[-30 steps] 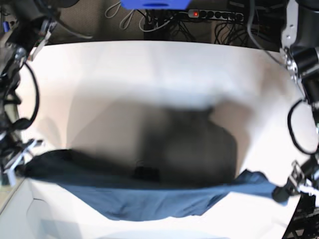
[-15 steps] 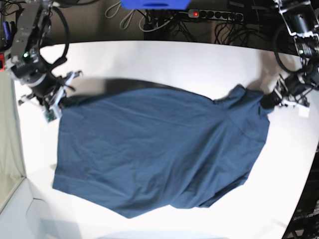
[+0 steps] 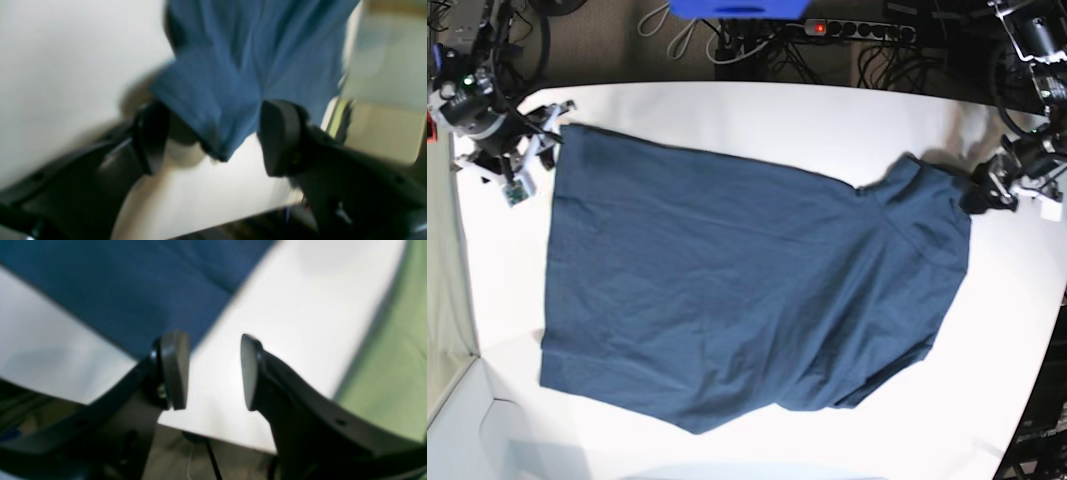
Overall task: Layout the t-shirt on the table in an organized manner, then fold the t-shirt properly
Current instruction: 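Lay the shirt flat on the table and open both grippers, then grasp the shirt body with both grippers and drag it to smooth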
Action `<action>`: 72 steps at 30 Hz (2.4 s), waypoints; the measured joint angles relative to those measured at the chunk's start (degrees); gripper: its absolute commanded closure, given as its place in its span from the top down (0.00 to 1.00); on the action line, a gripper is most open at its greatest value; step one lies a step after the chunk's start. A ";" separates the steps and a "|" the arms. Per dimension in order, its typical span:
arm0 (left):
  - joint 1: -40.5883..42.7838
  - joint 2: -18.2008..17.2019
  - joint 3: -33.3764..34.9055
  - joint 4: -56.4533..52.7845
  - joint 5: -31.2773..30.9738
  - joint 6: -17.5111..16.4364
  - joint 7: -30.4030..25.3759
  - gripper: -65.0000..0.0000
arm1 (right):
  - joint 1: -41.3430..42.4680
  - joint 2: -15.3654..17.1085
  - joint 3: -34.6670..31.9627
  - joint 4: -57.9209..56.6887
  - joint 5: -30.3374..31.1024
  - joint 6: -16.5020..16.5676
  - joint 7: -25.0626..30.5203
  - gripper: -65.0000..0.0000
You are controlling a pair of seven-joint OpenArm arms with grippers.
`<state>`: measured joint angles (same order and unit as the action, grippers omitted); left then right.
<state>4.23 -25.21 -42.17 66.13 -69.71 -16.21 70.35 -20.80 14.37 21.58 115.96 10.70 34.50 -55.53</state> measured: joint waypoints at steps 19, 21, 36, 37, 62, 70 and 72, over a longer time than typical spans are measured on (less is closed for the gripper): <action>-27.28 12.50 17.53 -2.78 29.53 1.36 -15.54 0.06 | 5.31 -12.04 -6.60 0.02 0.37 -0.02 -0.15 0.00; -27.82 12.59 19.67 -5.64 34.95 1.40 -20.13 0.00 | 6.32 -13.18 -7.96 0.00 -0.83 0.00 -0.68 0.00; -26.75 11.13 20.79 -22.80 46.80 -1.29 -35.74 0.01 | 10.97 -9.35 -15.50 -20.09 1.44 -0.22 1.73 0.00; -25.83 10.86 20.61 -22.60 46.53 -1.97 -36.41 0.01 | 12.37 -8.41 -15.30 -22.25 1.79 -0.15 2.34 0.00; -1.51 10.97 15.67 34.91 21.57 0.81 -8.13 0.01 | 51.82 1.97 -10.93 -48.28 0.44 -0.48 -0.52 0.00; -18.23 15.19 19.17 9.55 32.33 0.83 -8.07 0.01 | 29.68 -14.95 -12.57 -17.22 0.50 -0.48 -12.17 0.00; -20.83 16.35 20.41 5.05 33.92 0.76 -11.61 0.01 | 24.28 -18.45 -15.54 -12.26 0.04 -0.48 -12.13 0.00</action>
<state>-16.60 -8.86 -21.76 71.18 -35.79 -15.44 58.74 3.49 -4.08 6.04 103.70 10.74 34.02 -67.66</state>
